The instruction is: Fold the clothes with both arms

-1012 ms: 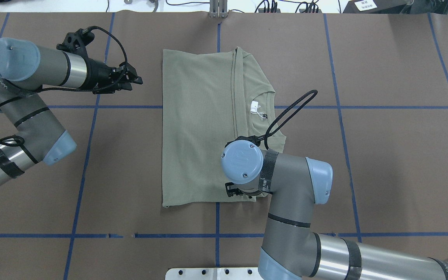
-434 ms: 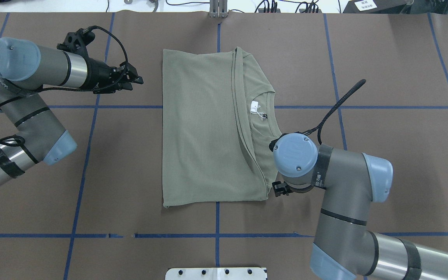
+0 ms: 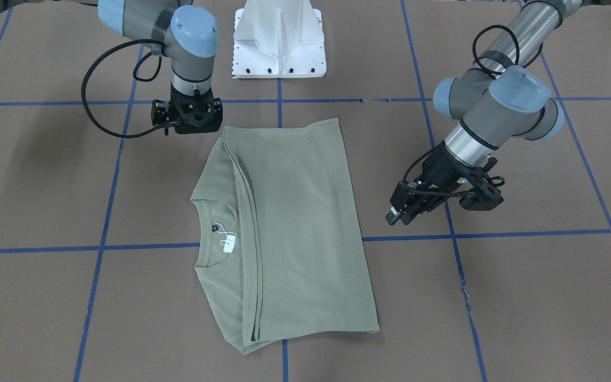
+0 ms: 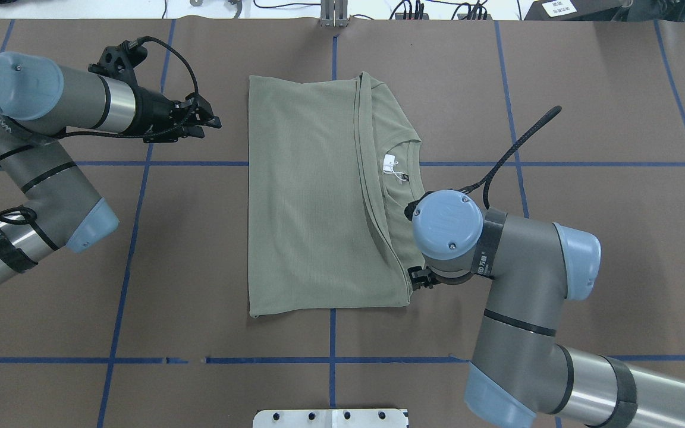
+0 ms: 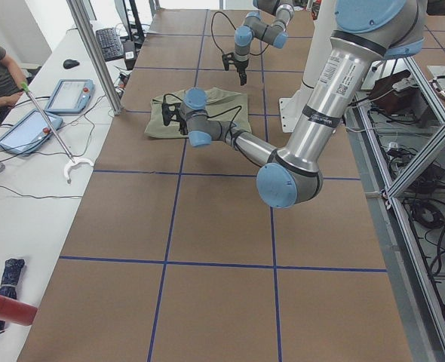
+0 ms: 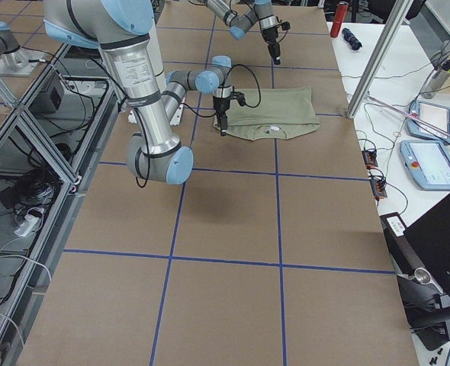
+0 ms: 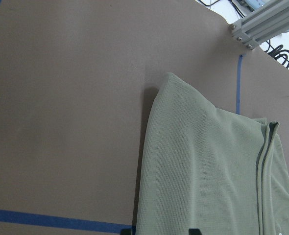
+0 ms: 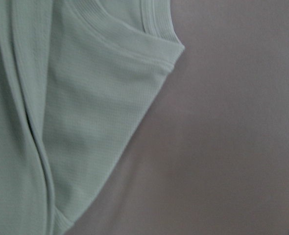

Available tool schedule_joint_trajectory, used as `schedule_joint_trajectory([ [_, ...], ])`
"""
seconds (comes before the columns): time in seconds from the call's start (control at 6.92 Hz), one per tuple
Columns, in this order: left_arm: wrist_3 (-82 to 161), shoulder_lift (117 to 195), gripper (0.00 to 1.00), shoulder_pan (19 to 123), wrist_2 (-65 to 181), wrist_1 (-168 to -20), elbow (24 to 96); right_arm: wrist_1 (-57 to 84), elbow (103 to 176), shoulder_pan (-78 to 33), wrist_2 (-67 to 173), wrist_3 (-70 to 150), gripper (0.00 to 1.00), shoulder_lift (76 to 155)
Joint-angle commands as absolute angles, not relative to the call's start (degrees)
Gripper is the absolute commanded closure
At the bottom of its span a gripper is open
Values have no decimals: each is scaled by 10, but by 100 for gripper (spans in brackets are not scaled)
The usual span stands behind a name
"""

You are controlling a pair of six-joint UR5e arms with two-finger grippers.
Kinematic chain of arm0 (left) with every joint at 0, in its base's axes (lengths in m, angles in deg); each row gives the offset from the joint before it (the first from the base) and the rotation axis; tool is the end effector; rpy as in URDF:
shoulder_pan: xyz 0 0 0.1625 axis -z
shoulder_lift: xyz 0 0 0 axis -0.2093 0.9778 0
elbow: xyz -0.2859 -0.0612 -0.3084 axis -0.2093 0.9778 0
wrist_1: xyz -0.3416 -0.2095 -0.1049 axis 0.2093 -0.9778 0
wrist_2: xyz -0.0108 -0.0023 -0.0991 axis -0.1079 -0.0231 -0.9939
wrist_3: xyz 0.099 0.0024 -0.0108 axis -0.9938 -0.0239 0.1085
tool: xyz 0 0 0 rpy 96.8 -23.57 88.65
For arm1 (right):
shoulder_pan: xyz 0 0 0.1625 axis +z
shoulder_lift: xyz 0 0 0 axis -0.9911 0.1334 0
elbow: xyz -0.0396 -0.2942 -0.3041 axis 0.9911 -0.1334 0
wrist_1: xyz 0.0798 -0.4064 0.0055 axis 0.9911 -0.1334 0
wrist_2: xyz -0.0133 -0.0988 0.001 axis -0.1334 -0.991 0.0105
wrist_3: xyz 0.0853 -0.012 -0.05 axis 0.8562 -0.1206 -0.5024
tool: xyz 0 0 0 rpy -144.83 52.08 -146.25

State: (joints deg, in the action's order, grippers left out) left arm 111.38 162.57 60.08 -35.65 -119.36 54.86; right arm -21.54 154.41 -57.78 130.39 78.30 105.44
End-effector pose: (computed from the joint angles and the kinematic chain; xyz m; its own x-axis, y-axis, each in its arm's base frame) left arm 0.3777 -0.5557 0.3287 0.2185 -0.1597 -0.9627 0.3901 0.9186 -0.0638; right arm -0.5057 -0.3581 0.2798 0.8571 -0.2316 0.4602 0.1928 0.9725 0.1305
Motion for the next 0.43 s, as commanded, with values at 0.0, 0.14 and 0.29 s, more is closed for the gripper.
schedule_joint_trajectory([
  [0.0,1114,1624,50,602,-358,-1182,569,-190,1473,-560,1304,781,0,981],
  [0.14,1114,1624,50,602,-357,-1174,574,-144,1415,-558,1304,786,0,954],
  [0.29,1114,1624,50,602,-358,-1172,574,-133,1379,-554,1304,782,0,940],
])
